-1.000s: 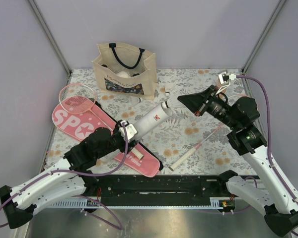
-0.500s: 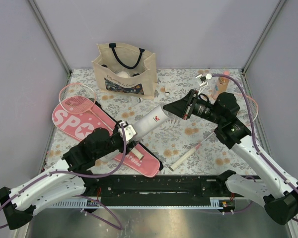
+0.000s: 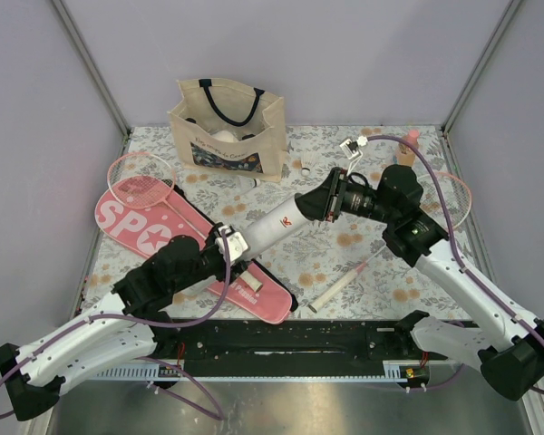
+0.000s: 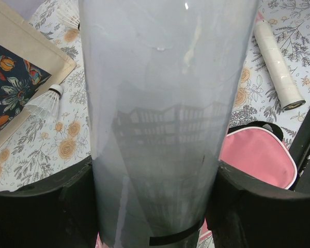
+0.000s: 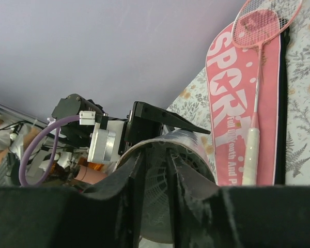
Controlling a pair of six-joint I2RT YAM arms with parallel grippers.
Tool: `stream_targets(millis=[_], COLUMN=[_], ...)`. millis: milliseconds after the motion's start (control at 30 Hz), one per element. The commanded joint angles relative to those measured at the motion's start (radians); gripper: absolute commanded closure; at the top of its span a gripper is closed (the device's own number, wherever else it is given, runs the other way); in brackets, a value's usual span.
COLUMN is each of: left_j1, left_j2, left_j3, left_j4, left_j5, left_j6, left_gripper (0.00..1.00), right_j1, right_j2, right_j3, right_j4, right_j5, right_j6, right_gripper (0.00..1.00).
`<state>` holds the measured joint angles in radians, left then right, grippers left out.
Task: Pack up the badminton gear
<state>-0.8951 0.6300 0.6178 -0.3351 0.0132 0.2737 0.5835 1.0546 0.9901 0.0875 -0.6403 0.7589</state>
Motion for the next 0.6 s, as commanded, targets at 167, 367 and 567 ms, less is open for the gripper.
stream_targets(millis=[167,367,567], left_j1=[-0.001,-0.001,-0.001], left_j2=[-0.027,-0.032,-0.049], left_j3=[0.01,0.008,0.008], left_j4=[0.107,0.093,0.091], left_j5=[-0.005,-0.009,-0.009], left_j6=[0.016,0.022,0.024], left_gripper=[0.45,0.45,0.44], right_j1=[0.007,-0.072,-0.212], right_j2=[-0.048,-0.044,0.048], right_j3=[0.18,0.265,0.312], right_j4=[-0.258,-0.345,-0.287], right_j5=[0.06,0.131,0.14], right_j6=[-0.208,-0.306,-0.365], right_gripper=[0.51,0.5,0.46])
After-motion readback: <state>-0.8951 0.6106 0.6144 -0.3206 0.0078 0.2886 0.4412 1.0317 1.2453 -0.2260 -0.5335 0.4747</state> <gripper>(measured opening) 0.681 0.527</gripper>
